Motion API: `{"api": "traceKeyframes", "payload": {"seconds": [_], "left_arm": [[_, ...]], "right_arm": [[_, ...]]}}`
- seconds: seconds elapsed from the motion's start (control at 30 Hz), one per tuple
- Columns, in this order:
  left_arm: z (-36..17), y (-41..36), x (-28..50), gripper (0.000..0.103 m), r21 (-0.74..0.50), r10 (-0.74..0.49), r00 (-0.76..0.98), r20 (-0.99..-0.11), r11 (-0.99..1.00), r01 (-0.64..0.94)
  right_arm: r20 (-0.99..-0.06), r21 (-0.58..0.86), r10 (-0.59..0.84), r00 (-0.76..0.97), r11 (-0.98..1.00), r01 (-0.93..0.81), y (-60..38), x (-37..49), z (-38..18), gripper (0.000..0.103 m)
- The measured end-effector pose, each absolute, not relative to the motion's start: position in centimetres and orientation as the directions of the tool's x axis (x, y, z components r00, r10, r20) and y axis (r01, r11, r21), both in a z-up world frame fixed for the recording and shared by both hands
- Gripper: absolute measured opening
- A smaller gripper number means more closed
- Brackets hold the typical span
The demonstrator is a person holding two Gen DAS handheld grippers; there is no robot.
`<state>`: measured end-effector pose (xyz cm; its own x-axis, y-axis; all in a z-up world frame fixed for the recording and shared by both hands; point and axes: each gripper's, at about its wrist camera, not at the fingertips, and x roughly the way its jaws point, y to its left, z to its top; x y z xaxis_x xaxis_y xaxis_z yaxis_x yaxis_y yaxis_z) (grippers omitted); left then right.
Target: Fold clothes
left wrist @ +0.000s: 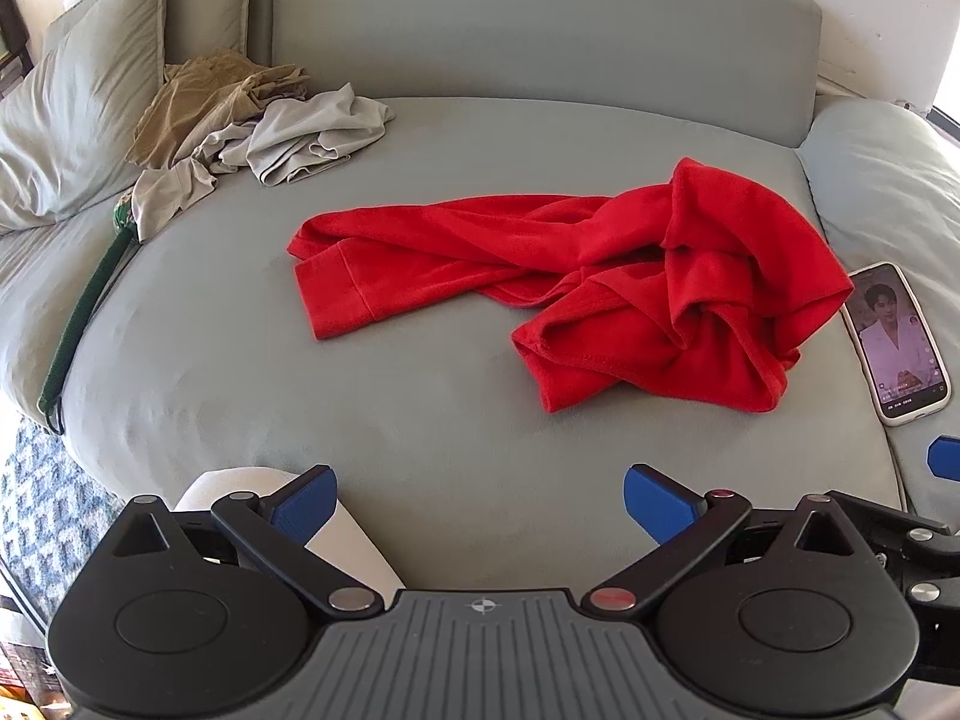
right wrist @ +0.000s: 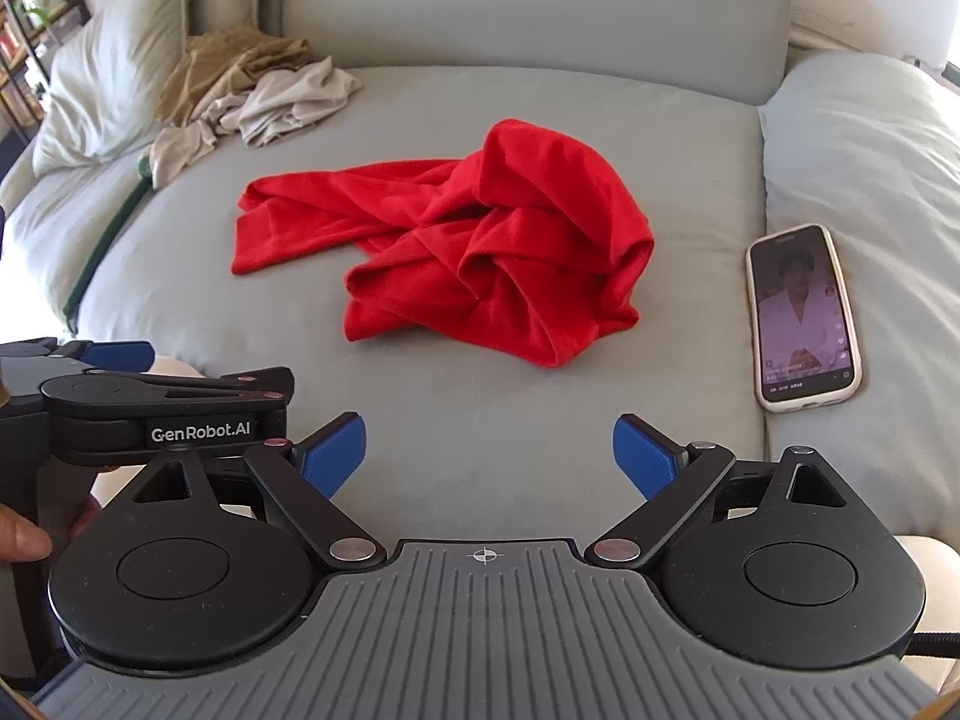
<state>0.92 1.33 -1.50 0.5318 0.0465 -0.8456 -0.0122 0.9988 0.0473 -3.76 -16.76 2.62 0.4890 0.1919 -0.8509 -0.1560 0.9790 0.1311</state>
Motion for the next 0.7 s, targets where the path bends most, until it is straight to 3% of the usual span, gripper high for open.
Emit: {"api": "traceKeyframes", "payload": {"seconds": [0.1,0.3,0.5,0.6,0.7], "left_arm": [[-2.3,2.6,1.7,0.102,-0.03,0.01,0.507,-0.862,0.997,-0.069],[-3.7,4.8,2.9,0.089,-0.145,-0.044,0.472,-0.88,0.973,-0.179],[-4.8,4.5,4.5,0.086,-0.184,-0.07,0.543,-0.837,0.97,-0.157],[-5.4,4.3,5.2,0.073,-0.207,-0.086,0.558,-0.825,0.966,-0.158],[-6.0,4.3,5.5,0.069,-0.217,-0.09,0.554,-0.828,0.962,-0.168]], "right_arm": [[-0.852,0.157,0.2,0.484,0.979,-0.128,-17.6,-3.4,2.1,0.093],[-0.795,0.194,0.207,0.571,0.977,-0.084,-19.9,-2.8,0.6,0.093],[-0.707,0.101,0.158,0.689,0.987,-0.123,-20.5,-1.2,-1.8,0.072],[-0.685,0.079,0.193,0.702,0.978,-0.191,-20.2,0.3,-3.1,0.057],[-0.683,0.057,0.228,0.694,0.964,-0.261,-19.1,1.6,-4.2,0.055]]}}
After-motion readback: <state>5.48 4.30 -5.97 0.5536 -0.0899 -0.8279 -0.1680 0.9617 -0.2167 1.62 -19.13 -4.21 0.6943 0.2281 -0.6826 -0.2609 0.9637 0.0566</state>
